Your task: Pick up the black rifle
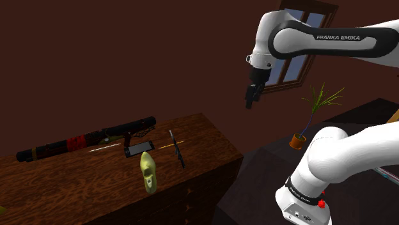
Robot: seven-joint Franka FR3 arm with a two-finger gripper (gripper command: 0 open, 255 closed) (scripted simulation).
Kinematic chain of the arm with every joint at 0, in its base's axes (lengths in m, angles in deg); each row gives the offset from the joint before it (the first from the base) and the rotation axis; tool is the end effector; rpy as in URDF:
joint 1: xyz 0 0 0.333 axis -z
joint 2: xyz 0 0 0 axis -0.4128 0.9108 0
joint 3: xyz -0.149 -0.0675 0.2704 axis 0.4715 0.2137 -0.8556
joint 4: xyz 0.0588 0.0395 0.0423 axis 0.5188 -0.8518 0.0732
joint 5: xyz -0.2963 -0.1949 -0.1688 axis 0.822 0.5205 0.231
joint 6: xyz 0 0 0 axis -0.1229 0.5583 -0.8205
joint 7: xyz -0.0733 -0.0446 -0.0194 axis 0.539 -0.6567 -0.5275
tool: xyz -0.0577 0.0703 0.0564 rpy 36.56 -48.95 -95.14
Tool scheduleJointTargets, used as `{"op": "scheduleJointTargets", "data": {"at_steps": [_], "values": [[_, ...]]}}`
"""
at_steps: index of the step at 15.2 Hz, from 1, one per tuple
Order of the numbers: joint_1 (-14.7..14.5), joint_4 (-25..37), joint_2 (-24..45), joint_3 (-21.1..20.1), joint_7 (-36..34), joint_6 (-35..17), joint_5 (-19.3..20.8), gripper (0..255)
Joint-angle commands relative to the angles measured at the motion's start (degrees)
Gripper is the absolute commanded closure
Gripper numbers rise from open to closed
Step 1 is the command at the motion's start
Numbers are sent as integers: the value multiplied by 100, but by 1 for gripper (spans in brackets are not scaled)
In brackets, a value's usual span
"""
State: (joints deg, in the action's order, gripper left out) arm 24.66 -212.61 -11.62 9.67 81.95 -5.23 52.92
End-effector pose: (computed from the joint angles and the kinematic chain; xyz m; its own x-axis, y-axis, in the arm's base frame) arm 0.3187 -0.0111 0.5418 0.9971 0.0519 -0.0557 0.0504 -0.9984 -0.0271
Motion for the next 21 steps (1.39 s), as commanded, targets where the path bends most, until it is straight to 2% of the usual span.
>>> {"op": "scheduleJointTargets", "data": {"at_steps": [1,11,16,21], "values": [[0,0,0,0,0,0,0,0],[-66,-574,1342,-641,-1072,-2269,-280,0],[-37,-487,2347,-945,-1652,-3353,-237,0],[36,-152,3479,-1200,-2344,-4296,47,0]]}}
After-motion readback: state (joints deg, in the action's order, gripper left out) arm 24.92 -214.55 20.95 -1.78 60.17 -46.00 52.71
